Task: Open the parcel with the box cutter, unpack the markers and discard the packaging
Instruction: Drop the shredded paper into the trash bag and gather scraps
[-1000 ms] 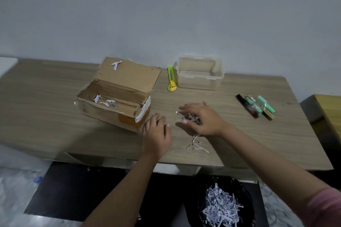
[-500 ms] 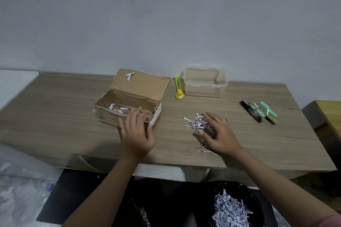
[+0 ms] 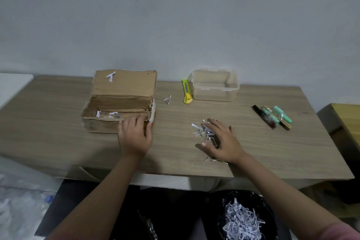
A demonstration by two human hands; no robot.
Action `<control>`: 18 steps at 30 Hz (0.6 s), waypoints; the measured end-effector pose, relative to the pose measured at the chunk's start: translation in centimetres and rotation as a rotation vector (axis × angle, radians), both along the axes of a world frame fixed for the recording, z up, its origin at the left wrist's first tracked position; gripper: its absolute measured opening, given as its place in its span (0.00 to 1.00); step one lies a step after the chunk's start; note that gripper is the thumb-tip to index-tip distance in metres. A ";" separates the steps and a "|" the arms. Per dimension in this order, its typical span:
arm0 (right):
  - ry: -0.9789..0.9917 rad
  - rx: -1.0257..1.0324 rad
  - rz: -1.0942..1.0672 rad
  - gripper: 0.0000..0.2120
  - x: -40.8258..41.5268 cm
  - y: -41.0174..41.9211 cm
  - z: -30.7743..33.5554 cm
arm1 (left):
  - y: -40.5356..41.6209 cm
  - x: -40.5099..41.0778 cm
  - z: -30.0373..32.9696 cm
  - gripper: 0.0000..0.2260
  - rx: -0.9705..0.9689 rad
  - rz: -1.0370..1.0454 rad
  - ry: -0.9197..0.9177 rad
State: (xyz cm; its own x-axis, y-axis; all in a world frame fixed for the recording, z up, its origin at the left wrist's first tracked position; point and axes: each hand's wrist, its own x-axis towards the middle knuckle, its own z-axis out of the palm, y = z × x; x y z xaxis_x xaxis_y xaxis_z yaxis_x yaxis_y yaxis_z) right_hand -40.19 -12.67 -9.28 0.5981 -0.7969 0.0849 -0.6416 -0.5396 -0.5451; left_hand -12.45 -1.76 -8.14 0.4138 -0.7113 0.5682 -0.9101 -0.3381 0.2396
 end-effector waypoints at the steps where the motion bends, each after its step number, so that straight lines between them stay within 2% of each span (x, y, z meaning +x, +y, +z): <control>1: 0.005 0.020 0.020 0.47 0.1 0.2 0.0 | -0.1 -0.1 0.0 0.12 0.003 0.020 0.000; 4: 0.089 0.037 0.077 0.57 -0.2 0.6 -0.2 | -0.3 -0.3 -0.1 0.13 0.017 0.056 0.012; 6: 0.145 0.006 0.072 0.60 -0.3 0.8 -0.6 | -0.2 -0.5 -0.2 0.15 0.020 0.073 0.027; 9: 0.180 -0.021 0.008 0.56 1.0 0.7 -1.0 | 0.1 -1.3 -0.4 0.20 0.028 0.088 0.076; 13: 0.133 -0.032 -0.037 0.43 4.5 0.6 -1.0 | 0.9 -2.6 -1.2 0.27 0.052 0.035 0.117; 15: 0.038 0.000 -0.086 0.42 5.5 0.8 -0.8 | 1.3 -2.8 -1.8 0.30 0.098 0.024 0.137; 18: -0.159 0.060 -0.117 0.44 4.9 1.1 0.0 | 1.6 -3.1 -2.4 0.32 0.132 0.045 0.171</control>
State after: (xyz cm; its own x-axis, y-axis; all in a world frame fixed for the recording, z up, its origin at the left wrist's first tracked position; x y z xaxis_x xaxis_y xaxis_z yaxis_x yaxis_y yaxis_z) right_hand -35.31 -11.58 -9.30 0.4842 -0.8666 0.1212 -0.6009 -0.4299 -0.6739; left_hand -15.58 -0.21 -10.49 0.5294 -0.7532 0.3904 -0.8432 -0.4163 0.3402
